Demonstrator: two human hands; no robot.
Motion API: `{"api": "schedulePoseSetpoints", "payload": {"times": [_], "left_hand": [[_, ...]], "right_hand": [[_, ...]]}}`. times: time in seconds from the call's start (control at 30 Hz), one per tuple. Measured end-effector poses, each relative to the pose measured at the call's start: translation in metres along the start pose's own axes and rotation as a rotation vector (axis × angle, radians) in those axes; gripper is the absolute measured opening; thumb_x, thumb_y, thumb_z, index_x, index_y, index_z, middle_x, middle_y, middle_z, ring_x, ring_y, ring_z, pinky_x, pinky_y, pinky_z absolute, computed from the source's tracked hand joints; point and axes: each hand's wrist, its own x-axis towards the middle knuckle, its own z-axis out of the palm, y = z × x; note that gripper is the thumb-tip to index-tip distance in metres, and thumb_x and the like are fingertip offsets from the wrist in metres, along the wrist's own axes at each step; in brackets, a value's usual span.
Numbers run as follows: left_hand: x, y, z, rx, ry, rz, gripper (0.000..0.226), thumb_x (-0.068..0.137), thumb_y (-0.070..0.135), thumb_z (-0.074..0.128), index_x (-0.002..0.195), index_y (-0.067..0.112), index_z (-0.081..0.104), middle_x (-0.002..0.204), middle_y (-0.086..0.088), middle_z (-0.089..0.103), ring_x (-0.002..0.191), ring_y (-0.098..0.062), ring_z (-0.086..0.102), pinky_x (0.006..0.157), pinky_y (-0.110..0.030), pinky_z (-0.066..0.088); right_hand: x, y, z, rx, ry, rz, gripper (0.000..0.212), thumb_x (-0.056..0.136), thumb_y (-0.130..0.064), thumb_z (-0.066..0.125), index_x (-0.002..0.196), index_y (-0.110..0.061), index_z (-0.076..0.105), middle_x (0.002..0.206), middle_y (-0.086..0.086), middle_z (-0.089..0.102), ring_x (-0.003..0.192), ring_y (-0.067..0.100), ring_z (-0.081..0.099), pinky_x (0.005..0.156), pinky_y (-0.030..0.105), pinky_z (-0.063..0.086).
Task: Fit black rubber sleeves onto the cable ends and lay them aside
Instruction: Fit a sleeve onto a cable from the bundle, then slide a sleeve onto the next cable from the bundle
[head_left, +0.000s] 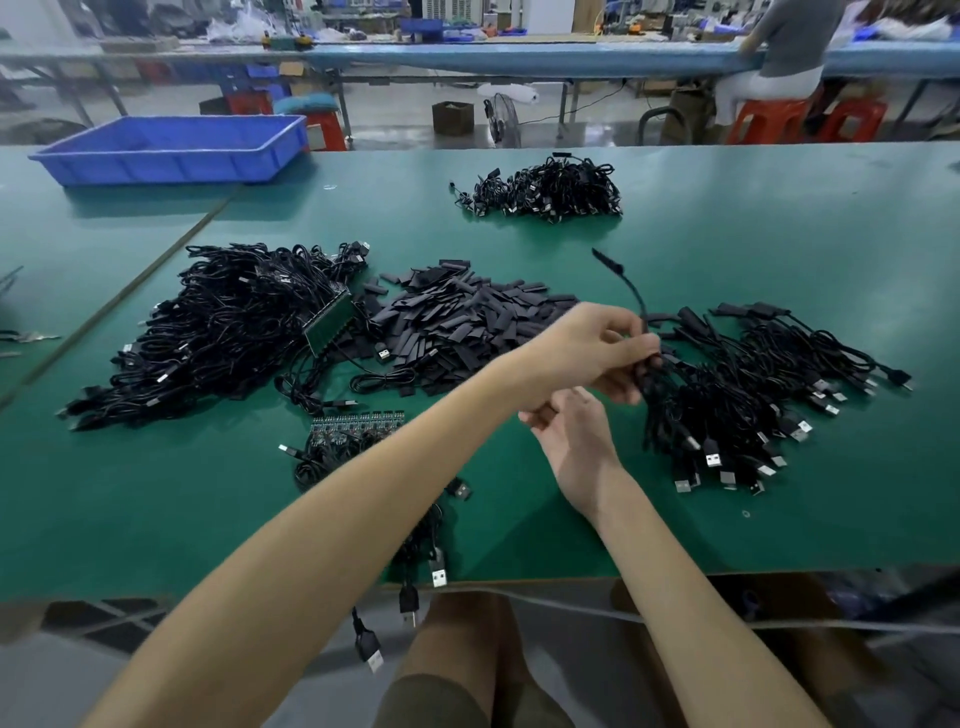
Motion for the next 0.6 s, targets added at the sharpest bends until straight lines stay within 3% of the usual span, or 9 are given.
{"api": "schedulePoseSetpoints", "payload": {"times": [0.1, 0.13, 0.2, 0.27, 0.37, 0.5, 0.6], "left_hand": [[0.032, -0.005, 0.03, -0.023, 0.008, -0.07, 0.024, 0.104, 0.012, 0.056, 0.085, -0.001, 0.061, 0.075, -0.013, 0.067, 0.052, -0.015, 0.068, 0.059, -0.025, 0.061], [0.04, -0.008, 0.038, -0.027, 0.018, -0.091, 0.025, 0.105, 0.013, 0.056, 0.084, 0.0, 0.061, 0.072, -0.012, 0.067, 0.051, -0.014, 0.067, 0.058, -0.025, 0.061], [0.051, -0.015, 0.048, -0.006, 0.028, -0.106, 0.025, 0.105, 0.016, 0.057, 0.086, 0.0, 0.063, 0.07, -0.01, 0.067, 0.052, -0.013, 0.069, 0.058, -0.024, 0.06], [0.055, -0.022, 0.05, -0.019, 0.026, -0.127, 0.025, 0.104, 0.019, 0.059, 0.1, -0.005, 0.066, 0.079, -0.016, 0.073, 0.067, -0.022, 0.074, 0.068, -0.028, 0.062], [0.052, -0.028, 0.043, -0.102, 0.008, -0.116, 0.036, 0.103, 0.014, 0.059, 0.125, -0.015, 0.058, 0.111, -0.029, 0.071, 0.096, -0.036, 0.074, 0.084, -0.035, 0.062], [0.04, -0.028, 0.034, -0.1, 0.005, -0.034, 0.038, 0.104, 0.003, 0.055, 0.137, -0.014, 0.05, 0.12, -0.025, 0.066, 0.088, -0.03, 0.075, 0.076, -0.027, 0.062], [0.025, -0.023, 0.019, 0.056, 0.075, 0.021, 0.027, 0.104, 0.003, 0.053, 0.128, -0.007, 0.061, 0.119, -0.02, 0.07, 0.091, -0.031, 0.076, 0.075, -0.034, 0.063]], "right_hand": [[-0.003, 0.001, -0.007, -0.054, -0.039, 0.011, 0.025, 0.11, -0.008, 0.042, 0.124, 0.001, 0.06, 0.106, 0.011, 0.061, 0.096, 0.021, 0.055, 0.085, 0.032, 0.046], [-0.002, 0.001, -0.007, -0.064, -0.044, 0.024, 0.027, 0.11, -0.014, 0.044, 0.128, 0.0, 0.06, 0.107, 0.009, 0.064, 0.094, 0.018, 0.059, 0.084, 0.03, 0.048], [0.001, -0.001, -0.004, -0.057, -0.032, 0.039, 0.021, 0.109, -0.016, 0.048, 0.115, -0.003, 0.063, 0.094, 0.008, 0.068, 0.079, 0.014, 0.062, 0.072, 0.024, 0.051], [0.005, 0.0, -0.004, -0.052, -0.005, 0.045, 0.017, 0.108, -0.013, 0.05, 0.104, -0.005, 0.065, 0.085, 0.007, 0.067, 0.07, 0.013, 0.062, 0.064, 0.02, 0.052], [0.006, 0.006, -0.008, -0.113, -0.079, 0.002, 0.017, 0.108, -0.019, 0.053, 0.113, -0.01, 0.067, 0.086, -0.004, 0.074, 0.078, 0.006, 0.068, 0.071, 0.018, 0.055], [0.007, 0.007, -0.009, -0.167, -0.102, 0.004, 0.023, 0.11, -0.018, 0.049, 0.113, -0.013, 0.071, 0.102, -0.003, 0.074, 0.093, 0.009, 0.068, 0.079, 0.023, 0.053], [0.008, 0.005, -0.004, -0.141, -0.09, 0.013, 0.025, 0.11, -0.011, 0.041, 0.11, -0.011, 0.066, 0.097, 0.003, 0.069, 0.093, 0.02, 0.062, 0.081, 0.029, 0.052]]}}
